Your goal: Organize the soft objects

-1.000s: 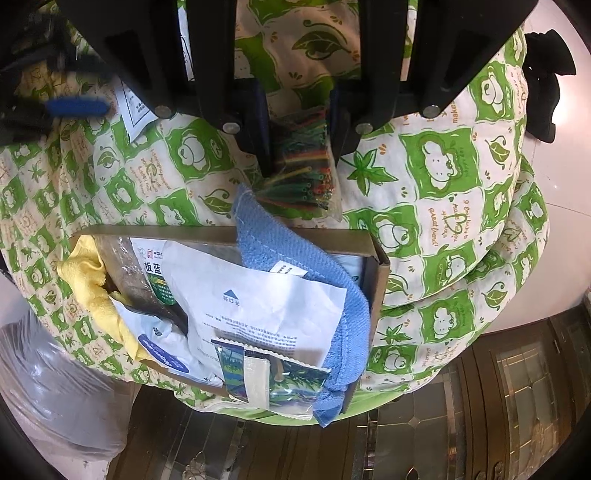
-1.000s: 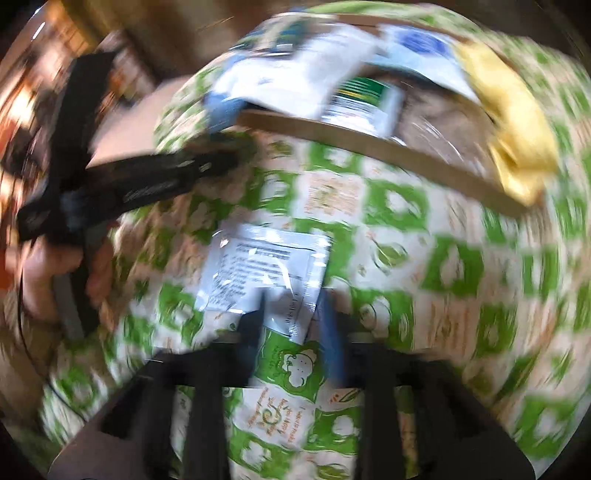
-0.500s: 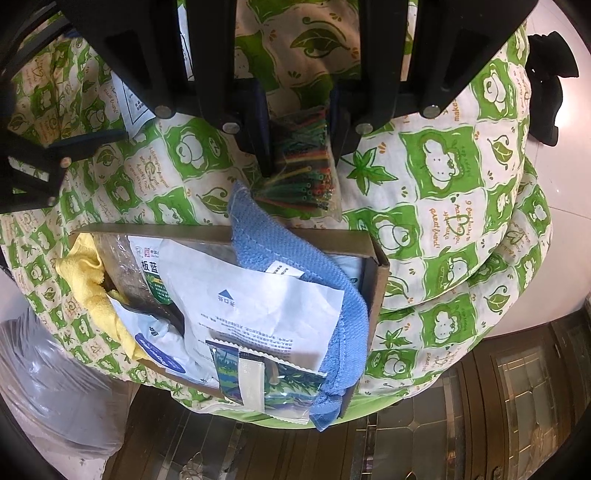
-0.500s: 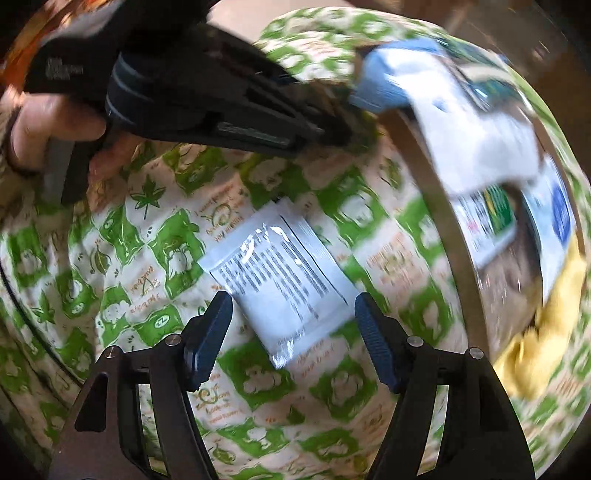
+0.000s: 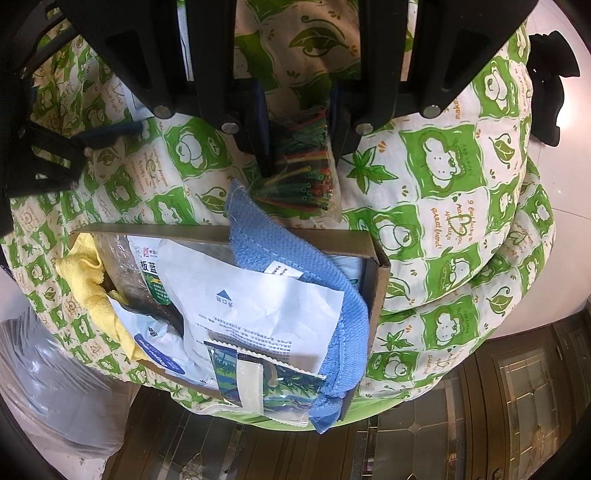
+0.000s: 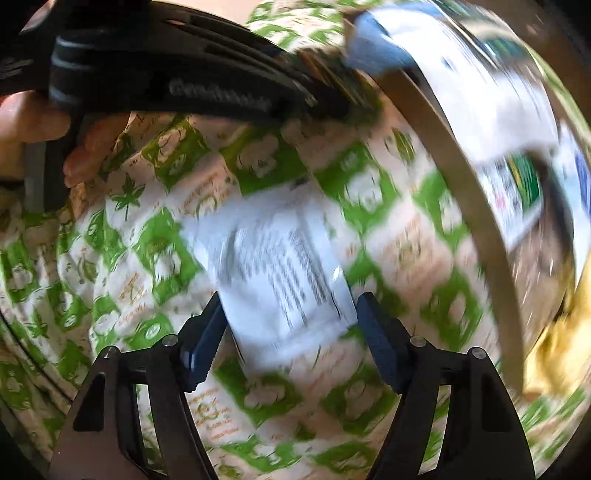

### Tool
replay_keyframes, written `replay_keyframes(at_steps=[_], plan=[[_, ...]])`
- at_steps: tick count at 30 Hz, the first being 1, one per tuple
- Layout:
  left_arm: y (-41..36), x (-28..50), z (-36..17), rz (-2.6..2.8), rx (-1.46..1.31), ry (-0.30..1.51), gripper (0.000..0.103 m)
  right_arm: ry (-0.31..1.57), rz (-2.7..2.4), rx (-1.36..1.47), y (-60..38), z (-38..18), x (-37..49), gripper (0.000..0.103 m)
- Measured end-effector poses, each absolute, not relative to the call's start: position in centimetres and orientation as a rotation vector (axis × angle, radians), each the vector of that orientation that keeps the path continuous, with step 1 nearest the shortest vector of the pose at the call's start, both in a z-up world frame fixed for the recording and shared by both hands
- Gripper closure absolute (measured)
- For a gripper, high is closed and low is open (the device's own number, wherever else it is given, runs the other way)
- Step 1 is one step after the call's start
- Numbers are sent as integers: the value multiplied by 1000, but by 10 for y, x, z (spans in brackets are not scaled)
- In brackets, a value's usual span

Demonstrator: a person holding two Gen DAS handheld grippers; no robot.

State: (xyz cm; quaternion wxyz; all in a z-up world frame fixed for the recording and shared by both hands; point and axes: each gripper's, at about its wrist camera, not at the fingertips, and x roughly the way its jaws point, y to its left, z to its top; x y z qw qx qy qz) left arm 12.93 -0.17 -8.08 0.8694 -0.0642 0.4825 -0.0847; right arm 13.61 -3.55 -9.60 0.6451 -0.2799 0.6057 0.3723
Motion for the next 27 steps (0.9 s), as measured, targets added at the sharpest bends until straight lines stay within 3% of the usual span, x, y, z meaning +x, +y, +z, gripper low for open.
replay_keyframes(at_steps=[11, 20, 25, 27], plan=[[-2, 129, -81, -172, -127, 1009, 77, 1434, 760, -136, -98, -79, 135, 31], [-10, 128, -83, -162, -83, 1003, 77, 1328, 634, -308, -50, -94, 128, 27], [-15, 128, -82, -156, -49, 993, 78, 1316, 587, -263, -40, -100, 139, 50], [-15, 128, -81, -155, -43, 990, 78, 1316, 567, -230, -45, -97, 138, 54]])
